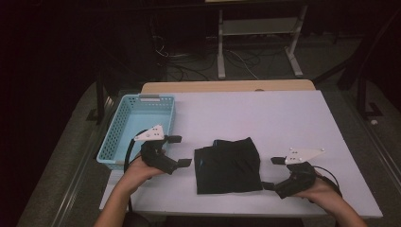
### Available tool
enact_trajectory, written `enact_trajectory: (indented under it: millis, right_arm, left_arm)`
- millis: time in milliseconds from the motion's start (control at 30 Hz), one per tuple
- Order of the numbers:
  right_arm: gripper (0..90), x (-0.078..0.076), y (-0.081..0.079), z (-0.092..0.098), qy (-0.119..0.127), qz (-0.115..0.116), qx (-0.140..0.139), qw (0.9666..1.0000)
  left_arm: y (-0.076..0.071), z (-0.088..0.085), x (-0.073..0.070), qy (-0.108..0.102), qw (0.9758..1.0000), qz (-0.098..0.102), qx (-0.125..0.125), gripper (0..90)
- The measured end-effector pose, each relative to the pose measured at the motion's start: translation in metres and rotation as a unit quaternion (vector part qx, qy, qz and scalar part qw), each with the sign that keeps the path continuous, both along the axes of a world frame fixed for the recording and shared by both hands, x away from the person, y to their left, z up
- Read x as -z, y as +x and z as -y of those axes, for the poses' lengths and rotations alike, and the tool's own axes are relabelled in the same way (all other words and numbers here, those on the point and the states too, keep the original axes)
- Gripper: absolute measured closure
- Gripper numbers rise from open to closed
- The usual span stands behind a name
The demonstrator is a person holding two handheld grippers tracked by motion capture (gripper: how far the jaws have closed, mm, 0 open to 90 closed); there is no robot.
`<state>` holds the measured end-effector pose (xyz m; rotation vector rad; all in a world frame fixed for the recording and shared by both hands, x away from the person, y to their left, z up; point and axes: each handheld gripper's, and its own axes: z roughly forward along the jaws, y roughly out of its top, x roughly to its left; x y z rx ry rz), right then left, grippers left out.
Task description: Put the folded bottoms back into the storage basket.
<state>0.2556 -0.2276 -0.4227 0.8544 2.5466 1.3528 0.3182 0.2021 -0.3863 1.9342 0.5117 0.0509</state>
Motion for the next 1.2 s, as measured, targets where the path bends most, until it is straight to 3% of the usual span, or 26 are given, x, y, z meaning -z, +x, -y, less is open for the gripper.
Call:
enact_trajectory:
  millis: [300,433,567,933,1200]
  right_arm:
    - [0.0,0.005,0.005,0.001,0.007,0.008,0.006,0.9999]
    - [0.0,0.005,0.006,0.001,0.009,0.009,0.007,0.9999]
    - [0.0,0.006,0.007,0.001,0.008,0.009,0.004,0.9999]
    - [0.0,0.006,0.007,0.0,0.008,0.008,-0.005,0.9999]
    - [0.1,0.007,0.007,0.0,0.011,0.006,-0.009,0.9999]
  left_arm:
    - [0.0,0.0,-0.005,-0.006,0.9999,0.0,-0.009,0.0]
    - [0.0,0.002,-0.007,0.002,1.0,-0.001,-0.008,0.0]
    - [-0.001,0.005,-0.01,-0.01,0.9999,-0.003,-0.005,0.0]
    - [-0.004,0.032,-0.009,-0.002,0.9998,-0.006,0.02,0.0]
    - [-0.003,0.053,-0.004,0.009,0.9996,-0.009,0.025,0.0]
